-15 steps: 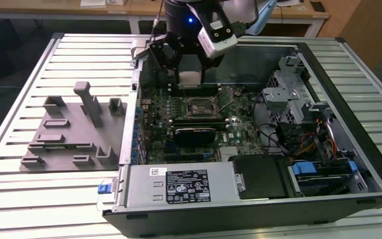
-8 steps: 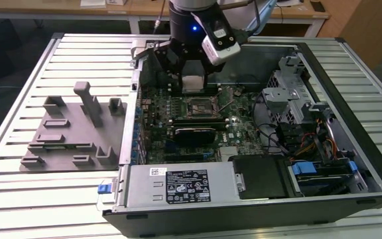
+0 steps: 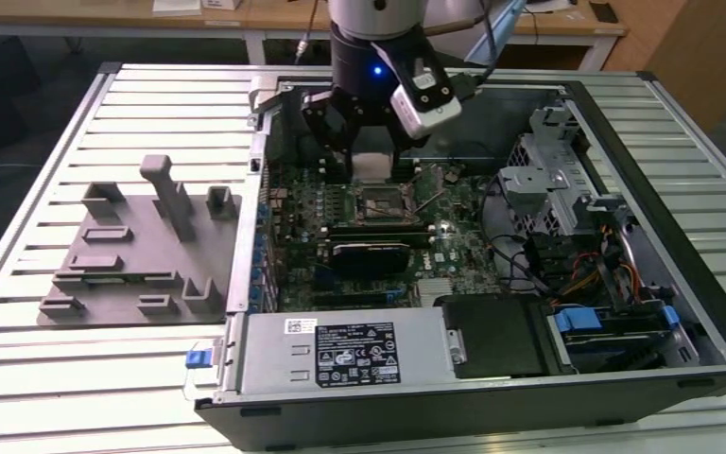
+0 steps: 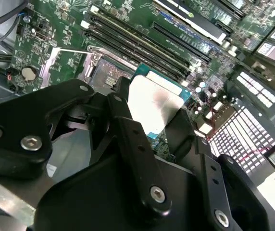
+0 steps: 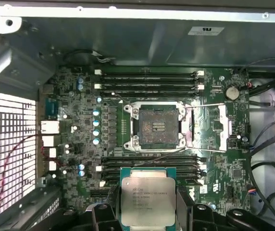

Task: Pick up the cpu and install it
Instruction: 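Pick up the cpu and move it towards the insertion slot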

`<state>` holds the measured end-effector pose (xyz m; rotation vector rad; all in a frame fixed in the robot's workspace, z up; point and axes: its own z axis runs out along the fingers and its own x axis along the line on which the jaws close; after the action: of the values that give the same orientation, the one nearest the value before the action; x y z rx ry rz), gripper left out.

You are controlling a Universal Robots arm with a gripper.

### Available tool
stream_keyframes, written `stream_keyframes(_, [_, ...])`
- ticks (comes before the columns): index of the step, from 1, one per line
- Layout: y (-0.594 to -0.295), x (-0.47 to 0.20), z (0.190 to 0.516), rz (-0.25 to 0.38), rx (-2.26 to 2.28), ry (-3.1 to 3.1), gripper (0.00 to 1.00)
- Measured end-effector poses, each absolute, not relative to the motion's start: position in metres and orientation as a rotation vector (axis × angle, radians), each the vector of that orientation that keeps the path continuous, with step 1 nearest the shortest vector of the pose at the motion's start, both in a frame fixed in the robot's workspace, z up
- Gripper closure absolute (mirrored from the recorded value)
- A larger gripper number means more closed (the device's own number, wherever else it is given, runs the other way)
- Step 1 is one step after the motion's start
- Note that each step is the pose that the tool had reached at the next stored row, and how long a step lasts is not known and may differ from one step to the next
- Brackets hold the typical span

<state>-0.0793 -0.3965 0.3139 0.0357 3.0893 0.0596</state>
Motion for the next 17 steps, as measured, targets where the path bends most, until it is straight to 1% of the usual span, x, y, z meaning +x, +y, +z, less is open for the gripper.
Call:
stream_keyframes(8, [-0.394,-0.069,0.300,0.060,0.036,3.094,0.45])
stream_keyframes(17, [-0.385,-0.063,0.286,0.060,0.036,3.100,0.45])
